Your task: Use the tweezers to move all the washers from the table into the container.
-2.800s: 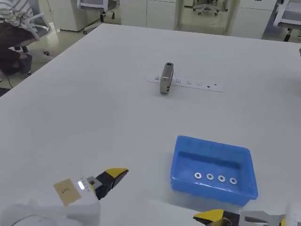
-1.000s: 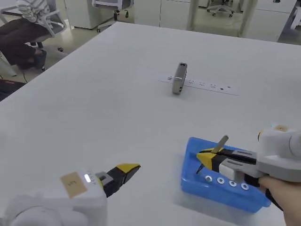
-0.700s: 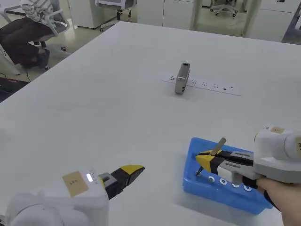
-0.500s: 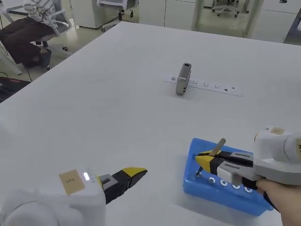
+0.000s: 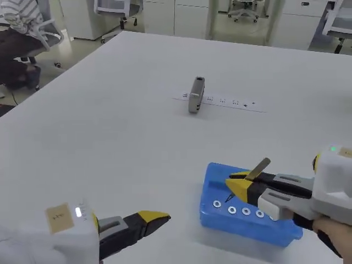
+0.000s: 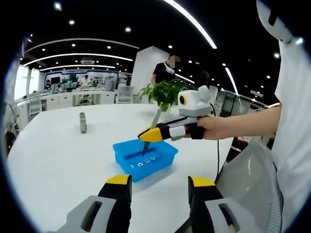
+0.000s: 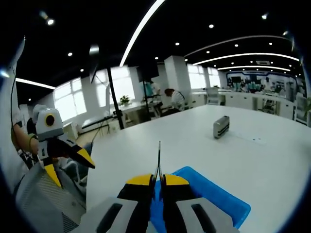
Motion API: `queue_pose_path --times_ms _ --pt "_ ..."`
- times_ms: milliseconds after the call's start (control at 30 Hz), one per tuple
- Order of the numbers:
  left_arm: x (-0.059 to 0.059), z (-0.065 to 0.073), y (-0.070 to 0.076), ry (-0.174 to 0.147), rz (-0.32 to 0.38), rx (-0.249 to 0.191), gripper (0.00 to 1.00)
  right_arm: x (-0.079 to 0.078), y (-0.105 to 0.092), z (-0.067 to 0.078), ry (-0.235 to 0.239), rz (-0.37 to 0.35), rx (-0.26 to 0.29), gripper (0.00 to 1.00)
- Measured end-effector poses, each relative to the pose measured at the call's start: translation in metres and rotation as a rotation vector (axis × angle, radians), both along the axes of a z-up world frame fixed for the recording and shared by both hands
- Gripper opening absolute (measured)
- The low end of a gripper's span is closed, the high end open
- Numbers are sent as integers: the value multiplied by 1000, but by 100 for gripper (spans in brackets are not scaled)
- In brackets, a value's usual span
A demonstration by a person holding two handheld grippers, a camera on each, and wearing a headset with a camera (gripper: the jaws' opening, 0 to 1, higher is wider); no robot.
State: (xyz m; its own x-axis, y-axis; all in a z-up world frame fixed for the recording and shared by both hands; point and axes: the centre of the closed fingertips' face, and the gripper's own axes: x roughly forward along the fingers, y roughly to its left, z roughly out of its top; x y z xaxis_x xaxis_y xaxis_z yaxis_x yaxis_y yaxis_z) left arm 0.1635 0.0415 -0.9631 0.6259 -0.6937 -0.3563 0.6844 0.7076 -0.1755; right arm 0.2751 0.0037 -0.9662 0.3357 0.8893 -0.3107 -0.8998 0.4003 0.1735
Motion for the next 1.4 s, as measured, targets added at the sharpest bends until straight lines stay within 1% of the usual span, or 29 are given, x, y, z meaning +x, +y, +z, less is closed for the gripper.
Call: queue_pose_path --times_ms 67,100,133,167,200,233,267,333,367,400,467,533,633,667,700,733,767,833,900,933,967,1000,1067,1133,1200,1267,1333,1367,1400 --pt "-2 2 -3 -4 -33 5 37 -11 -6 4 2 6 -2 4" --pt "-3 3 -5 -9 -55 17 35 -15 -8 4 3 10 -7 4" --pt "-2 4 -6 -16 -68 26 33 -24 -12 3 17 20 -20 4" --pt "-2 6 -8 -35 -92 45 31 -30 -15 1 31 32 -30 4" --pt "-2 8 -12 -51 -134 62 30 -39 -19 0 34 50 -44 4" --pt "-4 10 -16 -59 -167 67 28 -45 -21 -2 27 68 -60 4" --pt "-4 12 -22 -60 -200 69 27 -55 -25 -6 22 102 -91 4" --pt "-4 16 -33 -56 -255 61 27 -70 -30 -14 14 148 -140 4" --pt "-2 18 -37 -61 -267 63 26 -76 -31 -16 12 169 -158 4" --pt "-1 21 -43 -61 -293 55 25 -83 -33 -20 23 181 -165 4" --pt "-2 26 -54 -44 -341 21 23 -92 -35 -23 13 218 -190 3" --pt "-2 32 -65 -41 -394 -2 19 -102 -36 -26 3 245 -214 3" --pt "-3 38 -78 -50 -467 -3 9 -112 -38 -32 -12 293 -258 3" --pt "-5 38 -82 -45 -508 9 6 -116 -37 -34 -18 309 -268 3" --pt "-6 38 -86 -50 -530 7 3 -118 -36 -35 -20 315 -270 3" --pt "-7 37 -90 -37 -552 8 1 -120 -36 -36 -22 319 -276 3" --pt "-7 35 -93 -34 -561 15 1 -122 -38 -40 -32 332 -301 3" --pt "-11 30 -98 -18 -607 39 1 -124 -40 -46 -52 345 -344 3" --pt "-13 28 -103 -13 -633 45 1 -125 -41 -50 -49 345 -356 3" --pt "-14 26 -104 -1 -644 48 2 -126 -41 -51 -50 346 -364 3" --pt "-15 25 -105 5 -651 49 2 -127 -43 -54 -64 352 -388 3" --pt "-15 22 -107 16 -652 57 2 -128 -44 -55 -66 353 -396 3" --pt "-15 20 -110 32 -656 54 2 -129 -45 -57 -66 357 -404 3" --pt "-15 19 -112 37 -656 54 4 -129 -47 -59 -65 353 -417 3" --pt "-17 16 -115 42 -675 67 4 -128 -49 -62 -64 347 -427 3" --pt "-18 13 -117 38 -689 87 3 -127 -50 -63 -68 343 -435 3" --pt "-16 8 -118 30 -689 119 0 -126 -50 -63 -69 339 -434 3" --pt "-15 6 -118 33 -690 134 0 -126 -50 -63 -69 338 -437 3" --pt "-14 5 -118 36 -693 136 0 -125 -52 -65 -71 337 -449 4"
